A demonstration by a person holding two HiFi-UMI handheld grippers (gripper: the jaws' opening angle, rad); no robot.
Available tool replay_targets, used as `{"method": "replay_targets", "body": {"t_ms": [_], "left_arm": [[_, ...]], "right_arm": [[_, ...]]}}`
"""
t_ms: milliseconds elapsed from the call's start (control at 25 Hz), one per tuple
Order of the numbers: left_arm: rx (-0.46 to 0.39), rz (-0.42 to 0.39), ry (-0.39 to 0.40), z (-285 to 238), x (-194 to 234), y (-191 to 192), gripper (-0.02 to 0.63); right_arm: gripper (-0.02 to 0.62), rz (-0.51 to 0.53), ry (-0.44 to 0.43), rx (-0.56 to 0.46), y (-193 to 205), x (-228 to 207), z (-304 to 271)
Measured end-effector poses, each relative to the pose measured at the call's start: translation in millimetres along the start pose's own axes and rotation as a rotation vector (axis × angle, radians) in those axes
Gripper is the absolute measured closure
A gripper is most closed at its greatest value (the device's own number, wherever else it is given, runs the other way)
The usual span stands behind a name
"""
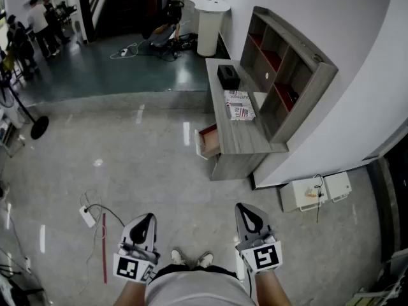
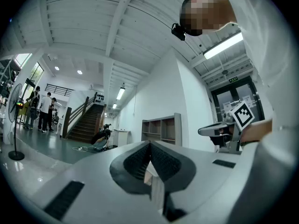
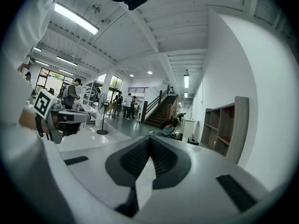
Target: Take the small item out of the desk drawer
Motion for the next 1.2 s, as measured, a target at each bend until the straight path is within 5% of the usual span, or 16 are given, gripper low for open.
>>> {"method": "replay_targets", "body": {"t_ms": [760, 1200], "left_arm": [[0.015, 0.108, -0.018, 11.1, 71.9, 23.5, 0.588], [0.062, 0.112, -0.048, -50.0, 119.1, 33.7, 0.588]], "right_arm": [[0.574, -0.014, -0.017, 0.126, 13.8, 50.9, -45.7], [0.572, -0.047, -0.047, 0.154, 43.6, 17.0, -142.8]]}}
Point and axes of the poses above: the fingertips, and each gripper's own axes: z backward along the fingers, x to its left, y out of its underside, the point moved 5 cm from there along z, backward along the fingers, and after that the axes turned 6 degrees about z, right-handed, at the moved point
